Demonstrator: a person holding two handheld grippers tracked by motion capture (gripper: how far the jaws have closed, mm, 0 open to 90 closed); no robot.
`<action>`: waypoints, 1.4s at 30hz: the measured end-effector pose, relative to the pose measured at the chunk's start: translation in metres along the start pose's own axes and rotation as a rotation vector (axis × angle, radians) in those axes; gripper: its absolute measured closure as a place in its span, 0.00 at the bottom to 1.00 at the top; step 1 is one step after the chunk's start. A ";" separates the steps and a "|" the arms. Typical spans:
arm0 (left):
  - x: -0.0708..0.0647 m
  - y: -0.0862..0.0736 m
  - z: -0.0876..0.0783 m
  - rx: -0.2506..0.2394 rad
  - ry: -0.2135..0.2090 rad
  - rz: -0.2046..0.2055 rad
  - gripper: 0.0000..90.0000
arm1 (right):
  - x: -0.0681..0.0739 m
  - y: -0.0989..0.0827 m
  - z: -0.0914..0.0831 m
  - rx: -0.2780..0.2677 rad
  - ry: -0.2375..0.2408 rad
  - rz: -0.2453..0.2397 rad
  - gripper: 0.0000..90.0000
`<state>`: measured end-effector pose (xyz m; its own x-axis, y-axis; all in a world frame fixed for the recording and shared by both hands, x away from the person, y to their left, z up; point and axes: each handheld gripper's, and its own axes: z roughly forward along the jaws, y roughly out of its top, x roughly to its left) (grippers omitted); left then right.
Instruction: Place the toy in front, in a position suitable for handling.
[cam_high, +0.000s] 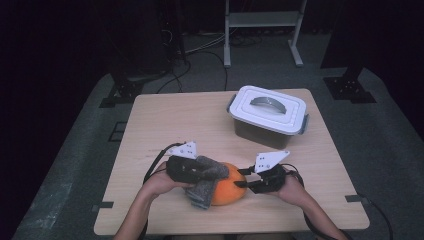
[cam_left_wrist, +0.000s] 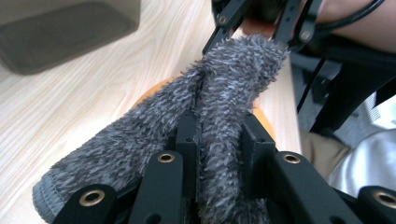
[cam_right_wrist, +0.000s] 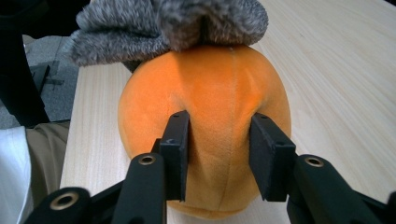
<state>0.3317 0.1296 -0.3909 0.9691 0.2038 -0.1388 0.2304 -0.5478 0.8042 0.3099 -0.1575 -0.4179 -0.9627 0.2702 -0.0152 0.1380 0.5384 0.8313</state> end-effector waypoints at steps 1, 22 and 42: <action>0.000 -0.001 0.001 0.007 0.005 0.002 0.81 | 0.000 -0.001 0.000 0.001 0.002 0.003 0.66; 0.005 -0.030 -0.010 -0.015 0.022 -0.078 0.81 | -0.005 -0.006 0.013 -0.004 0.060 0.064 0.71; -0.020 0.018 0.004 0.004 -0.005 0.084 0.81 | 0.005 0.011 0.009 0.020 0.019 0.010 0.75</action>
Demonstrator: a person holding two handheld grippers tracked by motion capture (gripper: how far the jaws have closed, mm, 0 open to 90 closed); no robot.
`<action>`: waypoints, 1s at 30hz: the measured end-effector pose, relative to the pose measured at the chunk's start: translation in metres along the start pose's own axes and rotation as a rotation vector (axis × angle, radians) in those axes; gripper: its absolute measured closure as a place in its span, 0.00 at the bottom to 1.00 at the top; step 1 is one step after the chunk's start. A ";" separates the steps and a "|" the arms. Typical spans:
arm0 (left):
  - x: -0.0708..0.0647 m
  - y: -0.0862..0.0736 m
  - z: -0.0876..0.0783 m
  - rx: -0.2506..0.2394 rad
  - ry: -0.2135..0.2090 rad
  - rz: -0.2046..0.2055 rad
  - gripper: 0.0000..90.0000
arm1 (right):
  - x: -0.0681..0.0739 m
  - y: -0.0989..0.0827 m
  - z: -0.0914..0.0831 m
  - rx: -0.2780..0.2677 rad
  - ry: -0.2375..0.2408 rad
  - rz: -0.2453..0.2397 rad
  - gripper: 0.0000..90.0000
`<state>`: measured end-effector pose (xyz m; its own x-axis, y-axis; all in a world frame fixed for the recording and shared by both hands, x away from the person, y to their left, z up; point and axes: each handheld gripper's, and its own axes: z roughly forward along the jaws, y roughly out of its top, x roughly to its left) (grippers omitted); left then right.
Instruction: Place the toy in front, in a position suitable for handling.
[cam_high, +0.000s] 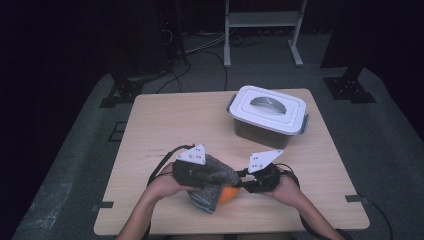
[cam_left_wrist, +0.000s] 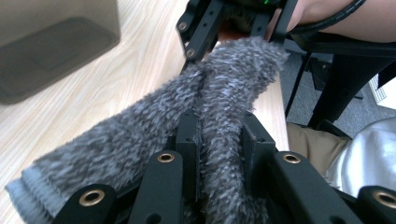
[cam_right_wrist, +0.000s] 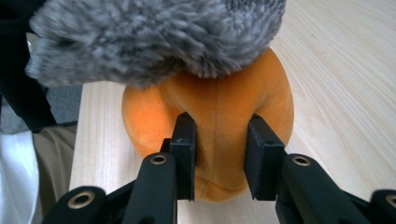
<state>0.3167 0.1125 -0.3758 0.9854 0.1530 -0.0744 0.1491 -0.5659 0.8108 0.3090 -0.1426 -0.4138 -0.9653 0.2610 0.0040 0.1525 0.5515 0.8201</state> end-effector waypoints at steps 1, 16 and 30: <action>0.002 -0.002 -0.002 -0.005 0.002 -0.008 0.81 | 0.000 0.000 0.000 -0.003 0.000 0.002 0.75; 0.009 -0.014 -0.011 -0.027 0.029 -0.058 0.81 | 0.001 -0.009 0.016 -0.001 0.019 -0.051 0.36; 0.003 -0.010 -0.007 -0.020 0.021 -0.045 0.81 | 0.003 -0.004 0.013 0.000 -0.021 -0.038 0.81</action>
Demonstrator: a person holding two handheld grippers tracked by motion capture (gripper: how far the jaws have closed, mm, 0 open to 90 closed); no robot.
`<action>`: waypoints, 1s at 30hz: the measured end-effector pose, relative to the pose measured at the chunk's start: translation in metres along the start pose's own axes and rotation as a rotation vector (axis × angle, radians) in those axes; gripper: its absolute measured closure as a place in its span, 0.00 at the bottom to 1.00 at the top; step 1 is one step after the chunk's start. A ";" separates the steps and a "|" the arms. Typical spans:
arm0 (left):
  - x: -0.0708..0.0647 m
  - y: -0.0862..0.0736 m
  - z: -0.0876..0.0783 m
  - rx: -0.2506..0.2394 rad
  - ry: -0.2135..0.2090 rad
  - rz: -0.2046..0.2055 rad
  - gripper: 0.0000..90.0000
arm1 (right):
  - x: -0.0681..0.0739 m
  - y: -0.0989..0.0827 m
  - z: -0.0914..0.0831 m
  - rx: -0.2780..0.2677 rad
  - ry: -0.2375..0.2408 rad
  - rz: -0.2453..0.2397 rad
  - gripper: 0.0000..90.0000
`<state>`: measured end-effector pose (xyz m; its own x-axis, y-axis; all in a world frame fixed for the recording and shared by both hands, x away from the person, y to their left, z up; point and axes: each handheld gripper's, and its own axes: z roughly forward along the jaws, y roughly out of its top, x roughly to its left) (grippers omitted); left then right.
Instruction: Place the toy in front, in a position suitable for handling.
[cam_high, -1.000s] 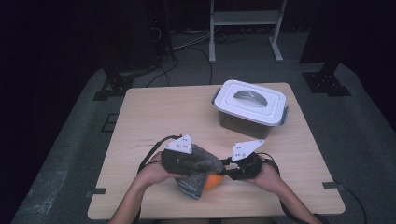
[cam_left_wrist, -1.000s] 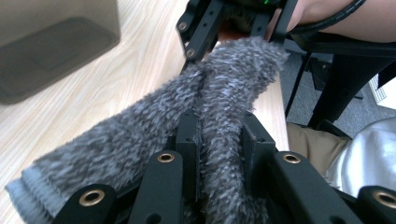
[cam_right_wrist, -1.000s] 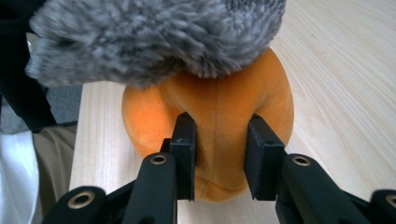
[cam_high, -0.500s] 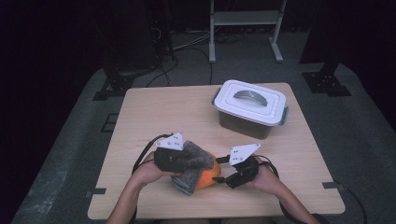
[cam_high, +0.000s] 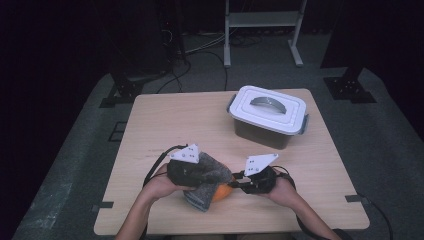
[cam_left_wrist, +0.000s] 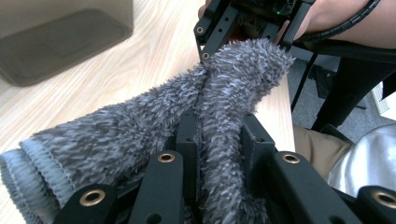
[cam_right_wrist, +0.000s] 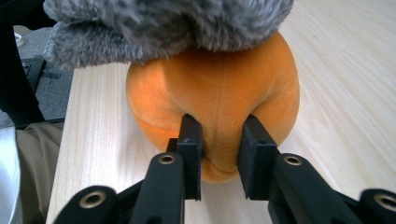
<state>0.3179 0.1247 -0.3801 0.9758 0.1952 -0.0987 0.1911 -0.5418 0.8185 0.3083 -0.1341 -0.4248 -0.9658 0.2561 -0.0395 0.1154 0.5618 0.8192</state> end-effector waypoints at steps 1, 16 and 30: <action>0.001 0.000 -0.001 0.002 0.005 0.003 0.81 | -0.001 -0.001 0.000 0.000 0.002 0.004 0.81; 0.023 -0.030 -0.008 -0.026 0.030 -0.121 0.80 | -0.021 -0.018 -0.017 0.009 0.018 0.075 0.62; 0.009 -0.026 0.012 -0.007 -0.037 -0.090 0.80 | -0.015 -0.008 -0.008 -0.010 0.044 0.112 0.42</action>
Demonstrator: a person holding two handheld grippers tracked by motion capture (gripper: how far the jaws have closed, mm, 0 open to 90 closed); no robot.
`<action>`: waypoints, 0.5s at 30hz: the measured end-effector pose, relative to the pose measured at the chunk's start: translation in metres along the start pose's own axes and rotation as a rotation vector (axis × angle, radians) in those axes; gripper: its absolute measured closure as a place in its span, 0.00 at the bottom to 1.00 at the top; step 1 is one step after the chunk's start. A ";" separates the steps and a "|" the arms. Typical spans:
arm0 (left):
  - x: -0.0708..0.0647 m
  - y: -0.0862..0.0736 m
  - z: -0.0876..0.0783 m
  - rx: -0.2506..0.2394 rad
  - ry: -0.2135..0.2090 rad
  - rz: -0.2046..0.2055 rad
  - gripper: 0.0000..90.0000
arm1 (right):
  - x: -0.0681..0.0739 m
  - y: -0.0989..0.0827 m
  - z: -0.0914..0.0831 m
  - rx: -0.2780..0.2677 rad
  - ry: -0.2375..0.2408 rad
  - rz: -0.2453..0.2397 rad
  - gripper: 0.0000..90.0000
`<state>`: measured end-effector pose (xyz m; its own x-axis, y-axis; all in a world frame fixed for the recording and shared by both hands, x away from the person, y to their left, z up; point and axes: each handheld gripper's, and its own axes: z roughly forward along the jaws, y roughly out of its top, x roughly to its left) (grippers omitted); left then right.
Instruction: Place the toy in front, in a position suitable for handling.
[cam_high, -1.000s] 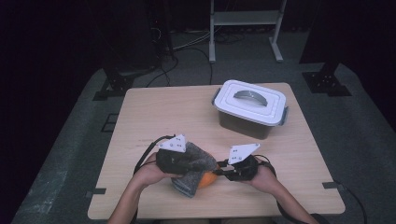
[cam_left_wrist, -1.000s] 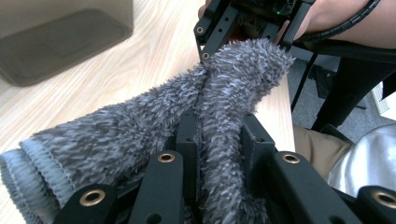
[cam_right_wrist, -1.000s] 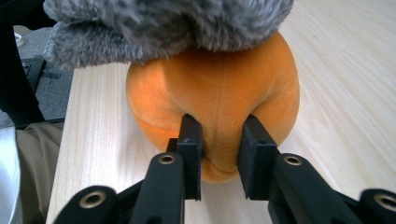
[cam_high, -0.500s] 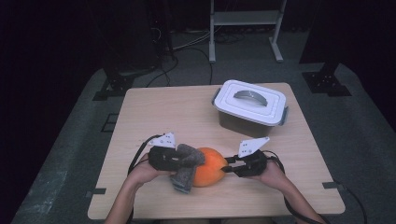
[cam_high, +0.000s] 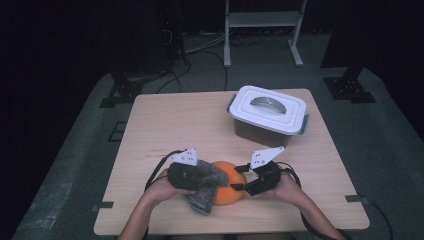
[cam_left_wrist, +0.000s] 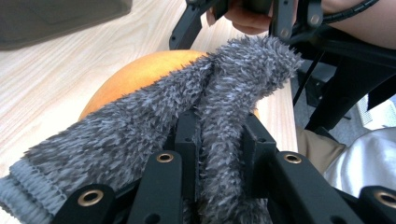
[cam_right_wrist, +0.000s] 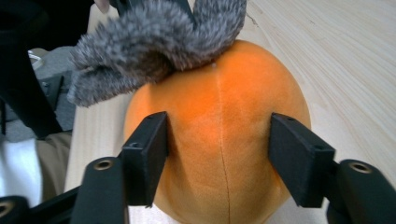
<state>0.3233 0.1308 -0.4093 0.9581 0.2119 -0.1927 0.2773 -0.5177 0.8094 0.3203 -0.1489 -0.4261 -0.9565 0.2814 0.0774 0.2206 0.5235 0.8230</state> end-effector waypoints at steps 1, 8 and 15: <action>0.000 0.001 -0.001 -0.001 0.006 0.002 0.80 | 0.000 -0.002 0.001 -0.006 -0.004 0.001 0.44; 0.005 0.014 -0.016 -0.035 0.060 0.004 0.80 | 0.007 -0.004 -0.001 0.017 0.026 -0.087 0.59; 0.007 0.004 -0.006 0.018 0.054 -0.011 0.80 | 0.005 -0.002 -0.005 -0.004 0.028 -0.057 0.44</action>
<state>0.3305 0.1355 -0.4036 0.9500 0.2616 -0.1706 0.2890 -0.5296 0.7975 0.3141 -0.1527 -0.4245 -0.9724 0.2285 0.0460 0.1649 0.5351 0.8285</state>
